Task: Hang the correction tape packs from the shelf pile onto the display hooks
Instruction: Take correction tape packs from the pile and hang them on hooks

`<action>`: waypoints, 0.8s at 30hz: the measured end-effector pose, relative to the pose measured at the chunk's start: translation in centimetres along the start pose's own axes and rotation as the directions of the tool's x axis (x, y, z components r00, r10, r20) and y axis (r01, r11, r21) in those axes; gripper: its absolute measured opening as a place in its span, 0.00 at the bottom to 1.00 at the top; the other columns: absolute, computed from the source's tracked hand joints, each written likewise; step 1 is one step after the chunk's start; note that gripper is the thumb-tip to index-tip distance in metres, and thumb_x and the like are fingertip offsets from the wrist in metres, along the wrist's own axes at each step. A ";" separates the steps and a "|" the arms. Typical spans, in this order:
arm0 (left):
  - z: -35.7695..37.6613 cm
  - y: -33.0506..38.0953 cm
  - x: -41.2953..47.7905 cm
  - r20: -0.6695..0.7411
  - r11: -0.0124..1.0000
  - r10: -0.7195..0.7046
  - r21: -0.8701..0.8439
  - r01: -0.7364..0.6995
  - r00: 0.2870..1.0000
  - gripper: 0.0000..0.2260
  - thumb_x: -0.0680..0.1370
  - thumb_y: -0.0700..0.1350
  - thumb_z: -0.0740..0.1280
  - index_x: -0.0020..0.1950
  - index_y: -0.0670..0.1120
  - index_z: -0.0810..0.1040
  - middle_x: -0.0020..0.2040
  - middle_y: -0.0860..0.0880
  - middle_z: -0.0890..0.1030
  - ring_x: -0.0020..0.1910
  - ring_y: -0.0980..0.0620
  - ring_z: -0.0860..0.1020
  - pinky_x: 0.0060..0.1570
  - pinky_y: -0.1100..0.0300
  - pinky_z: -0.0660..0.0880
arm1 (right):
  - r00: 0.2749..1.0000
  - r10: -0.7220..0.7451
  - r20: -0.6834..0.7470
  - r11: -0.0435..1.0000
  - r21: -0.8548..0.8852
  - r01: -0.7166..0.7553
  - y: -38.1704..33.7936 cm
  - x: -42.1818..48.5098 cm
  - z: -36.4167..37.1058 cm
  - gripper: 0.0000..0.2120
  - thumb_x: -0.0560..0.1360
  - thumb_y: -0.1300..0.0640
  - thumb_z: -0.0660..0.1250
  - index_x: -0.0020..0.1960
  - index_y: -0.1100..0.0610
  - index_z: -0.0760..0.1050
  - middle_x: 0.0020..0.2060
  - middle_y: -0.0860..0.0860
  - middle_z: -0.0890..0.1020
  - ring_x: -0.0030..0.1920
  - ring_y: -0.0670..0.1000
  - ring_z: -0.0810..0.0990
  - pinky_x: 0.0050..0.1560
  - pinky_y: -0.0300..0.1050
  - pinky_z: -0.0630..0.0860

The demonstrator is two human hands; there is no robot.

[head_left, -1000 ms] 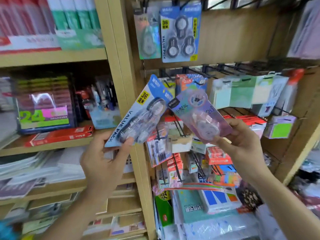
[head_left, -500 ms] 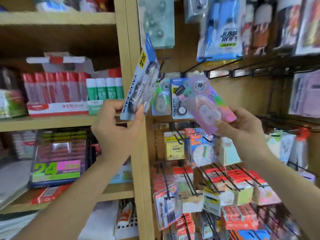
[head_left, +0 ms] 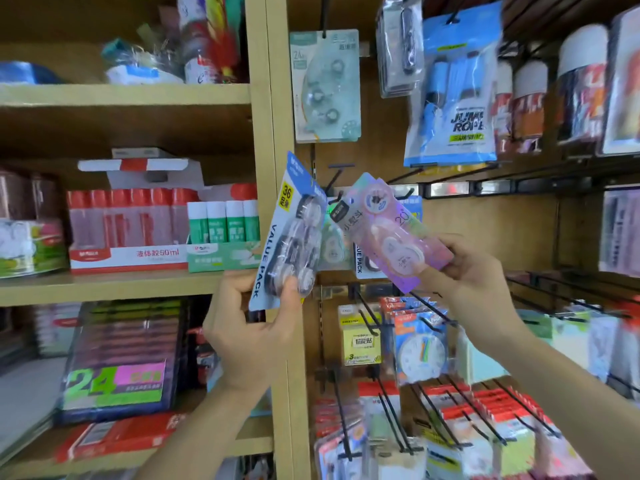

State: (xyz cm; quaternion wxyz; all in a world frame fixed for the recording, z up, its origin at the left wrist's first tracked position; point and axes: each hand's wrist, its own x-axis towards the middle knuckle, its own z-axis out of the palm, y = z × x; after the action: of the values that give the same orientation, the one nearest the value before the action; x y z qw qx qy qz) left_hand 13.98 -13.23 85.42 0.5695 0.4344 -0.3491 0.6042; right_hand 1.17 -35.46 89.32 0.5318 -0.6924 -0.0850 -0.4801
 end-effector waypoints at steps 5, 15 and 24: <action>0.5 -0.1 0.9 -0.008 0.988 -0.150 0.034 0.150 0.989 0.11 0.74 0.49 0.73 0.45 0.49 0.72 0.37 0.54 0.77 0.35 0.58 0.74 0.38 0.66 0.71 | 0.998 0.056 0.018 0.997 0.044 -0.057 0.0 1.4 0.9 0.11 0.74 0.64 0.73 0.55 0.57 0.79 0.47 0.58 0.85 0.45 0.53 0.84 0.43 0.45 0.83; -1.1 0.8 0.5 -0.026 0.973 -0.231 0.007 0.231 0.973 0.12 0.73 0.53 0.74 0.44 0.51 0.72 0.37 0.57 0.79 0.35 0.63 0.76 0.35 0.62 0.73 | 0.994 0.109 0.024 0.987 0.112 -0.111 0.3 2.4 1.9 0.12 0.77 0.67 0.69 0.59 0.59 0.79 0.49 0.57 0.86 0.47 0.55 0.86 0.45 0.48 0.84; -0.9 0.6 1.7 0.203 0.944 -0.328 0.050 0.325 0.923 0.07 0.73 0.48 0.76 0.44 0.52 0.78 0.37 0.55 0.83 0.34 0.56 0.81 0.34 0.56 0.78 | 0.988 0.153 -0.036 0.988 -0.031 -0.154 2.3 4.2 2.7 0.09 0.73 0.61 0.73 0.52 0.54 0.81 0.47 0.56 0.86 0.48 0.59 0.85 0.51 0.61 0.82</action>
State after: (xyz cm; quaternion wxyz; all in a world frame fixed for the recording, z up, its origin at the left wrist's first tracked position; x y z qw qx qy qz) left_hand 13.29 -11.84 86.68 0.6191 0.5517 -0.3249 0.4547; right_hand 6.34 -35.84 91.06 0.5567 -0.6977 -0.0143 -0.4507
